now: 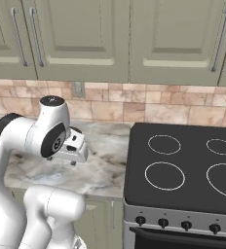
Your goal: Pick the cup and bowl from the counter and place them on the counter next to the sink.
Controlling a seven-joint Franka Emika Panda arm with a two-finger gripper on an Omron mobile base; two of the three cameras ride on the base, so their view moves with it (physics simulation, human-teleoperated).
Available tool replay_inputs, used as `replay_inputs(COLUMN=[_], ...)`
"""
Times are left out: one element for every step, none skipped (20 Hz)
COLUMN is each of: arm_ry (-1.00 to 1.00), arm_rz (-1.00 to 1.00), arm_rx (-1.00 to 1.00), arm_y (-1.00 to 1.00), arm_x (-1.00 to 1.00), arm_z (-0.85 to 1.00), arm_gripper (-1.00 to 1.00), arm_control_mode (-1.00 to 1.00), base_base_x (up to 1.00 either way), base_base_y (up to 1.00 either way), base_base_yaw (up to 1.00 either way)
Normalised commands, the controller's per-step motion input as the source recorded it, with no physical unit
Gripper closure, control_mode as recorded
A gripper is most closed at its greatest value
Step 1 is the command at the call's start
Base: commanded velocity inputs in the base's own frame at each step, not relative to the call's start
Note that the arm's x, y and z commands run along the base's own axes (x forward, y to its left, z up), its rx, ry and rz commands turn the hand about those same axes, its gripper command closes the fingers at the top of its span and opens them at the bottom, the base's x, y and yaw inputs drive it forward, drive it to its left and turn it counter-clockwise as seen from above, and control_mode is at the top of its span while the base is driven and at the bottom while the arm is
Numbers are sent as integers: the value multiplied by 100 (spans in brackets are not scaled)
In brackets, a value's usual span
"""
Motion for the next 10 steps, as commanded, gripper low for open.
replay_inputs(arm_ry=[0, 0, 0, 0, 0, 0, 0, 0, 0, 0], arm_rz=[0, 0, 0, 0, 0, 0, 0, 0, 0, 0], arm_rx=[0, 0, 0, 0, 0, 0, 0, 0, 0, 0], arm_y=[0, 0, 0, 0, 0, 0, 0, 0, 0, 0], arm_x=[0, 0, 0, 0, 0, 0, 0, 0, 0, 0], arm_z=[0, 0, 0, 0, 0, 0, 0, 0, 0, 0], arm_gripper=[-100, -100, -100, -100, -100, -100, -100, -100, -100, -100], arm_control_mode=[100, 100, 100, 100, 100, 100, 100, 100, 100, 100], base_base_x=[0, 0, 0, 0, 0, 0, 0, 0, 0, 0], base_base_y=[0, 0, 0, 0, 0, 0, 0, 0, 0, 0], base_base_yaw=[-2, 0, 0, 0, 0, 0, 0, 0, 0, 0])
